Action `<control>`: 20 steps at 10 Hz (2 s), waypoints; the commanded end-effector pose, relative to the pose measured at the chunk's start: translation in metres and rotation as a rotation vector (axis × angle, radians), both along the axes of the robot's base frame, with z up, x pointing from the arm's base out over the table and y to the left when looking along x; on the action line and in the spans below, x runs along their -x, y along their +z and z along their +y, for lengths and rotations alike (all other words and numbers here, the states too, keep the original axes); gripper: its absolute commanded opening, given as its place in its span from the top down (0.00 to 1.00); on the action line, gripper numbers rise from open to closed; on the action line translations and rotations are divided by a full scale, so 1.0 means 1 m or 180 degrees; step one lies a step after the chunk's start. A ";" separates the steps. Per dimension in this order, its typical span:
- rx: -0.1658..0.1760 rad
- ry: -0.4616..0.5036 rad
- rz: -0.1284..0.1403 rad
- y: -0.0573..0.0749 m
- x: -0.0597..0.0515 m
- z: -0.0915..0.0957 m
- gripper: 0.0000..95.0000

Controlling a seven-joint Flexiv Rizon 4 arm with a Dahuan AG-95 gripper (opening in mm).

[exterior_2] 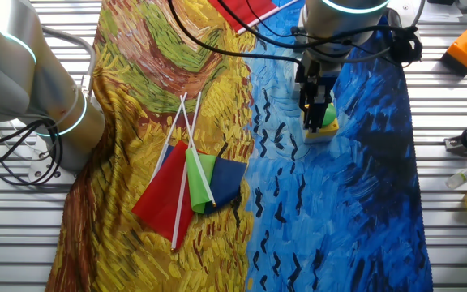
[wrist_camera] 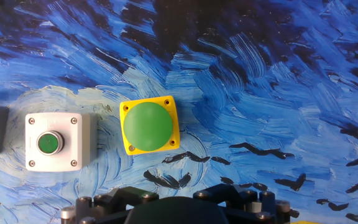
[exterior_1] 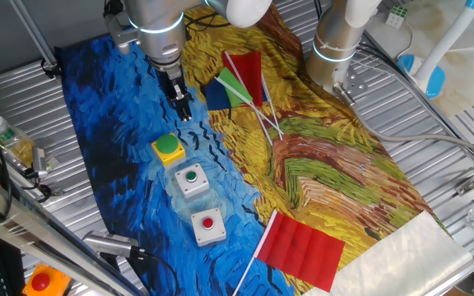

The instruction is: Press three buttons from left to right in sequence

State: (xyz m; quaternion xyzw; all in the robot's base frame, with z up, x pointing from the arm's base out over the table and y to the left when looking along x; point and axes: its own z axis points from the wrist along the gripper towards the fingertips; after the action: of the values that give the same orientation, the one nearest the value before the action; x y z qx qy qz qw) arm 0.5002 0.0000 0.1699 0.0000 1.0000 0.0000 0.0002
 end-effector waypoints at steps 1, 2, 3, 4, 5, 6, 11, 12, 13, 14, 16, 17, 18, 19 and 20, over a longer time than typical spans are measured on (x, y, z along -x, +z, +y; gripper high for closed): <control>0.0000 0.0000 0.0001 0.000 0.000 0.000 0.00; -0.0140 0.1011 -0.0031 0.000 0.000 0.000 1.00; -0.0135 0.1008 -0.0031 0.000 0.000 0.000 1.00; -0.0136 0.1004 -0.0032 0.000 0.000 0.000 1.00; -0.0136 0.1001 -0.0034 0.000 0.000 0.000 1.00; -0.0137 0.0999 -0.0035 0.000 0.000 0.000 1.00; -0.0139 0.1006 -0.0036 0.000 0.000 0.000 1.00; -0.0139 0.1006 -0.0035 0.000 0.000 0.000 1.00; -0.0139 0.1004 -0.0034 0.000 0.000 0.000 1.00; -0.0139 0.1004 -0.0033 0.000 0.000 0.000 1.00; -0.0141 0.1003 -0.0029 0.000 0.000 0.000 1.00; -0.0143 0.0992 -0.0029 0.000 0.000 0.000 1.00; -0.0147 0.0986 -0.0039 0.000 0.000 0.000 1.00; -0.0148 0.0982 -0.0046 0.000 0.000 0.000 1.00; -0.0153 0.0971 -0.0058 0.000 0.000 0.001 1.00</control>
State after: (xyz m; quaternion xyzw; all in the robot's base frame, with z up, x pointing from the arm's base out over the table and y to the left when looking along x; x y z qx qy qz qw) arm 0.5013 0.0018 0.1701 -0.1517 0.9881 0.0250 0.0103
